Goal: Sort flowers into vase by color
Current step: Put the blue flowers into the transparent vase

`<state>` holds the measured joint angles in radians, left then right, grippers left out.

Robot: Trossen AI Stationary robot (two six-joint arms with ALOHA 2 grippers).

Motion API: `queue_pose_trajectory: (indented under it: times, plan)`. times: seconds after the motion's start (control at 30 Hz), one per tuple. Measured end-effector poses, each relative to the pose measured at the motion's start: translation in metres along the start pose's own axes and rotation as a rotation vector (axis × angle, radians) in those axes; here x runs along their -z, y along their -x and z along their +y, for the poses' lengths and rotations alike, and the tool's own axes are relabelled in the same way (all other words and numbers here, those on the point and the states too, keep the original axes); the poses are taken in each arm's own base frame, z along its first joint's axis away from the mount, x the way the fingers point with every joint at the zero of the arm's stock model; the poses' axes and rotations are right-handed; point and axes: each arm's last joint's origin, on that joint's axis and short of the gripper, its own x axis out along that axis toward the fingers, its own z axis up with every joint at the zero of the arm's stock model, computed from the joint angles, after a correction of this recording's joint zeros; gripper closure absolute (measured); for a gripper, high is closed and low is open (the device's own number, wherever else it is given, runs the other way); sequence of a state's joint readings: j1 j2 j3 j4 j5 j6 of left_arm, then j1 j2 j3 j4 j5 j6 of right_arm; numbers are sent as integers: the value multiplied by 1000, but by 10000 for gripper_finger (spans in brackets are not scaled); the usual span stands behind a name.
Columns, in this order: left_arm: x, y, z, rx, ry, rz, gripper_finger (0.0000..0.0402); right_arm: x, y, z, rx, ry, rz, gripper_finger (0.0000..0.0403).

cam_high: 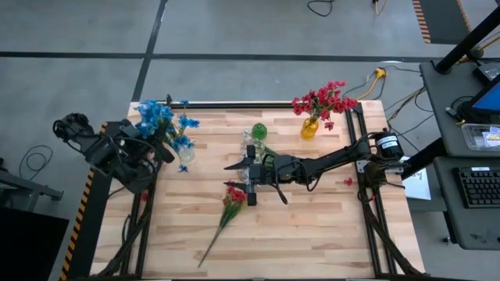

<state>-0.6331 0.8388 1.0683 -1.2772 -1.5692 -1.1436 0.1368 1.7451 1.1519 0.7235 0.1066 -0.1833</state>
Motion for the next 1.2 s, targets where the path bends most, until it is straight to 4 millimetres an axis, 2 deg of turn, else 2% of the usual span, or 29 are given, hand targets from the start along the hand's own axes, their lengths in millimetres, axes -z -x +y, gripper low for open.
queue_pose_trajectory:
  times: [0.2,0.43,0.6,0.8,1.2]
  plan:
    - [-5,-7,2,-74,44,-10,400,-1,0,0,3,-2,-14,199]
    - [-7,-10,9,-102,-15,-11,400,-1,0,0,3,1,-14,199]
    - [-4,-10,8,-103,-162,-4,400,-1,0,0,3,12,-14,199]
    - [-3,-10,7,-103,-162,-4,400,-1,0,0,3,11,-14,199]
    - [25,-17,13,-180,-190,-2,400,-1,0,0,3,6,-14,199]
